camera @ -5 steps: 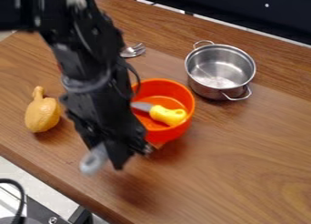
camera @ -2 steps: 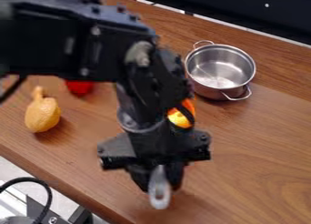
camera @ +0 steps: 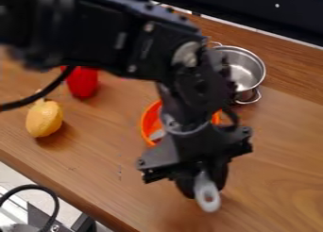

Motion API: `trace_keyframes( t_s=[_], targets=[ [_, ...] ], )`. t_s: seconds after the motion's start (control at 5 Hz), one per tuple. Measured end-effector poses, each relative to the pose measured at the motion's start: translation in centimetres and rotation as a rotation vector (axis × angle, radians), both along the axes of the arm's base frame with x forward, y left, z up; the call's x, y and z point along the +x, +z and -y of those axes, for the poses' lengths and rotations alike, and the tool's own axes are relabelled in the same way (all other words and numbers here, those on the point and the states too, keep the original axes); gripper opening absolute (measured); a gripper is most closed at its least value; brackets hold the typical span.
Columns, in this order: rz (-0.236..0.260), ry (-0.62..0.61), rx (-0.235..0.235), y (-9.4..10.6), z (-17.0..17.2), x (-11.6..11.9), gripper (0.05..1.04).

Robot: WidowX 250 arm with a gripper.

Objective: Move the orange pot to bottom right of the table

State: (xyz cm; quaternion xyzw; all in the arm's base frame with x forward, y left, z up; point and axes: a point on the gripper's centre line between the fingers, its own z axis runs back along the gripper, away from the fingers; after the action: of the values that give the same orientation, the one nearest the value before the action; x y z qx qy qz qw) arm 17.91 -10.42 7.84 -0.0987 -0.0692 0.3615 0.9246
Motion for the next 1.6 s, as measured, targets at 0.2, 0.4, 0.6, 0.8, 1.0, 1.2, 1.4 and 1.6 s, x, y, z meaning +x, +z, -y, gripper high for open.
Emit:
trace_keyframes(
  t_s=[0.2, 0.4, 0.6, 0.8, 1.0, 1.2, 1.4, 1.6],
  targets=[
    [-0.002, 0.016, -0.003, 0.0, 1.4, 1.0, 0.35],
    [0.0, 0.042, 0.017, -0.6, 2.7, 1.5, 0.35],
    [-0.004, 0.095, 0.031, -1.1, 3.6, 1.4, 0.351],
    [-0.021, 0.114, 0.038, -1.3, 4.4, 1.1, 0.406],
    [-0.046, 0.114, 0.029, -1.3, 4.3, 1.3, 0.693],
    [-0.061, 0.117, 0.037, -1.1, 3.5, 1.4, 0.95],
    [-0.067, 0.14, 0.019, 0.3, 2.8, 1.8, 0.999],
    [-0.056, 0.14, 0.018, 2.0, 1.8, 1.8, 0.999]
  ],
)
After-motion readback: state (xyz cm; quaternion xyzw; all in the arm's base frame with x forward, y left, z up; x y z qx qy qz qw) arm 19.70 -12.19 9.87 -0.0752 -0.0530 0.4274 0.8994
